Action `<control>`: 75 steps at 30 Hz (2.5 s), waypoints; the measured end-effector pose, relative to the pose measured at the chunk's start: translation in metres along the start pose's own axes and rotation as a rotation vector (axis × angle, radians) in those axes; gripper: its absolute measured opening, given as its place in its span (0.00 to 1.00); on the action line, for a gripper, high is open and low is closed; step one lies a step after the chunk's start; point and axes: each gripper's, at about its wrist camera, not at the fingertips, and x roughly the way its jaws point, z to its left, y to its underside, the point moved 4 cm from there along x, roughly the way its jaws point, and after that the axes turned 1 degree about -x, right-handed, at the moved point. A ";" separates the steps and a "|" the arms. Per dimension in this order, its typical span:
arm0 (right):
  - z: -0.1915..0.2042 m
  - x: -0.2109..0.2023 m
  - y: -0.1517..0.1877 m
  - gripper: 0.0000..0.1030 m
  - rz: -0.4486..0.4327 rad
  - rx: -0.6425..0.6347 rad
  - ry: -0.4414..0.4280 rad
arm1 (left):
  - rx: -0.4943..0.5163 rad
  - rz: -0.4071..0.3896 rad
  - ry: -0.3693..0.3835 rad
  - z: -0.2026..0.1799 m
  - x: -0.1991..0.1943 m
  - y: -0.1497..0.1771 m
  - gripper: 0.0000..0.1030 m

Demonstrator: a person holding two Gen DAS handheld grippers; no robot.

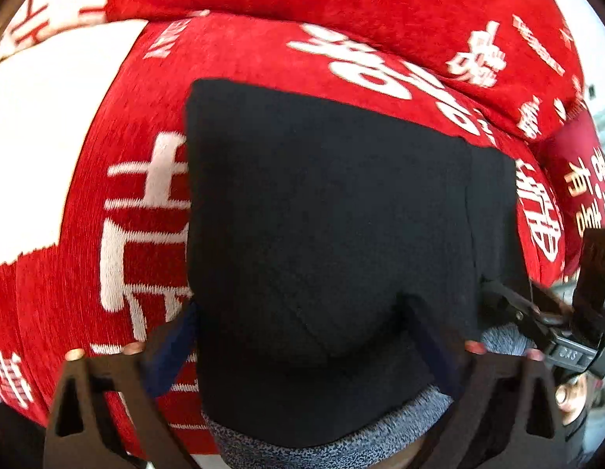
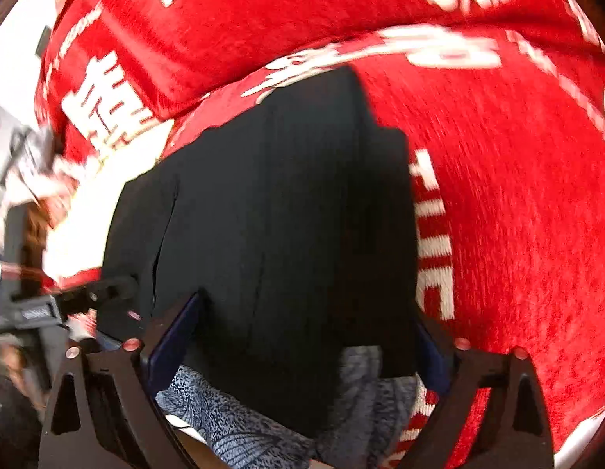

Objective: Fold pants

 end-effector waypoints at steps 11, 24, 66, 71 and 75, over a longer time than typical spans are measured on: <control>0.036 -0.047 -0.011 0.50 -0.077 -0.084 -0.014 | 0.098 -0.062 0.016 -0.014 -0.042 -0.017 0.37; 0.076 -0.057 -0.081 0.49 -0.144 -0.136 -0.022 | 0.077 -0.133 0.000 -0.004 -0.072 -0.085 0.36; 0.062 0.013 -0.074 0.78 -0.006 -0.223 0.009 | 0.057 -0.064 0.012 0.018 -0.013 -0.060 0.72; 0.064 -0.002 -0.086 0.79 -0.047 -0.230 0.000 | 0.110 -0.083 -0.017 0.008 -0.028 -0.071 0.72; 0.061 -0.011 -0.123 0.79 -0.115 -0.224 0.021 | 0.069 -0.116 -0.034 0.010 -0.029 -0.111 0.72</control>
